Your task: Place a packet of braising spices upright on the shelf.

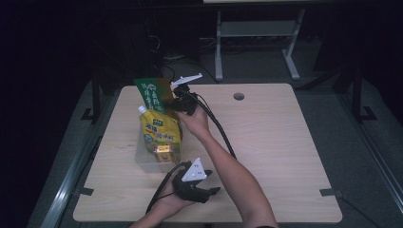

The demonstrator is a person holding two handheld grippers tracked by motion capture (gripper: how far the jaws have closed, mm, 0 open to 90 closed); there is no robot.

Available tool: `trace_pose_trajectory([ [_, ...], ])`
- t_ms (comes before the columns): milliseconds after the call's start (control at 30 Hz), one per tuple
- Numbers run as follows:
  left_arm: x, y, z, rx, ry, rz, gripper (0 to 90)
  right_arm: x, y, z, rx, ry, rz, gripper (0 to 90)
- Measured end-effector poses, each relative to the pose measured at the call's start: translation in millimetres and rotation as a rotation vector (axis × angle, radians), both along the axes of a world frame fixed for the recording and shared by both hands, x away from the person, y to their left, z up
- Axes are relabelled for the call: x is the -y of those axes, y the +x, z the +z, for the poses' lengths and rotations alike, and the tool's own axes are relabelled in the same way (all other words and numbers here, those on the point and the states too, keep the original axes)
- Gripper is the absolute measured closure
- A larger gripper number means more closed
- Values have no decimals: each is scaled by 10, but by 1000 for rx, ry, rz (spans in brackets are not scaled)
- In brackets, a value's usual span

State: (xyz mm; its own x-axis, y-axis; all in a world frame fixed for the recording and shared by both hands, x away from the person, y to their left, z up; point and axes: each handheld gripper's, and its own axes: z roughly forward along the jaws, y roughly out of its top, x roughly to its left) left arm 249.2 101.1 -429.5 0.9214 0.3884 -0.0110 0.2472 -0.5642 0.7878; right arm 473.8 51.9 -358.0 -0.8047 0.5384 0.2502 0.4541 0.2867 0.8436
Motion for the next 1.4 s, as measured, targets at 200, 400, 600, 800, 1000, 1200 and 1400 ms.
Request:
trace_pose_trajectory([
  [200,5,4,-6,0,1,-1,387,17,-45,-16,26,-31,28,889],
  [400,1,8,1,1,2,0,388,27,-69,-33,40,-48,60,890],
  [600,1,17,4,-1,-6,6,388,78,-55,-65,30,-56,53,891],
  [800,8,17,-4,-2,1,6,388,125,-29,-71,11,-58,42,878],
  [1000,9,18,-5,-1,4,6,387,158,-37,-39,8,-93,27,797],
  [1200,13,11,-4,1,5,8,384,209,-37,-3,1,-88,26,734],
  [1400,12,11,1,4,3,13,380,293,-36,35,-6,-91,13,664],
])
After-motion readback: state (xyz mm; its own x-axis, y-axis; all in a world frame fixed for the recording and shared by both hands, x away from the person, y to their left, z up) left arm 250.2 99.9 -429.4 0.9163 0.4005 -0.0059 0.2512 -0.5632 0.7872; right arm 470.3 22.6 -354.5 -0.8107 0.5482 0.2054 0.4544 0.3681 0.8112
